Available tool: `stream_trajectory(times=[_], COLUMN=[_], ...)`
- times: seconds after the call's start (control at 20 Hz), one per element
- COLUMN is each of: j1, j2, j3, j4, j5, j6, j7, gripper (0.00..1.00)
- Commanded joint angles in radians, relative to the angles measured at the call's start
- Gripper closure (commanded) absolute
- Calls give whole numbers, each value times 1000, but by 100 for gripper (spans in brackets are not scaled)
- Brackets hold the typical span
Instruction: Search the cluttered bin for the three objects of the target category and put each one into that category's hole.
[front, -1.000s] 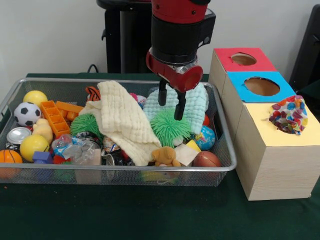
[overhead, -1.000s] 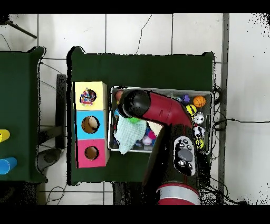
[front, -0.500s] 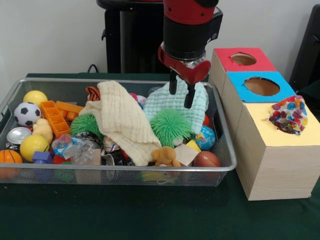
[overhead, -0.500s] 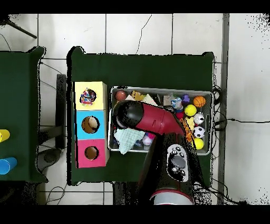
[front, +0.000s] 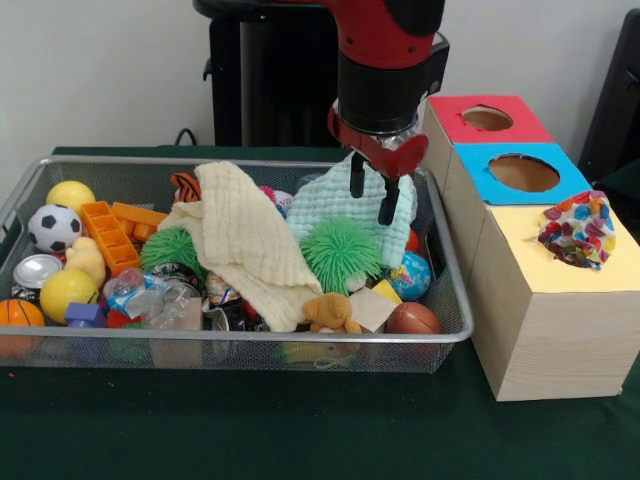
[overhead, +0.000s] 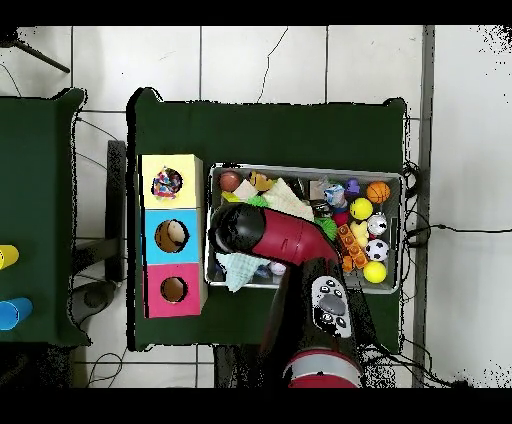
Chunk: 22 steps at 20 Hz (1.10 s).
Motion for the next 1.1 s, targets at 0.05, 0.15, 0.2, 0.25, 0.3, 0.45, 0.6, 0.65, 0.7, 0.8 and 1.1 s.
stream_trajectory(times=[0.05,0.15,0.2,0.25,0.3,0.45,0.6,0.65,0.7,0.8,1.1], j1=[-45,-42,-41,-37,-38,-48,-56,-65,-65,-80,-41], j2=[114,130,137,148,155,177,200,205,211,220,204], j3=[131,134,139,139,143,167,189,202,207,227,185], j4=[89,85,88,84,85,91,92,98,94,97,75], j5=[23,18,18,15,15,14,16,17,17,13,-9], j6=[-163,-187,-200,-213,-222,-256,-279,-290,-294,-309,-328], j7=[79,85,87,90,90,85,83,81,81,73,88], gripper=[0,0,0,0,0,0,0,0,0,0,100])
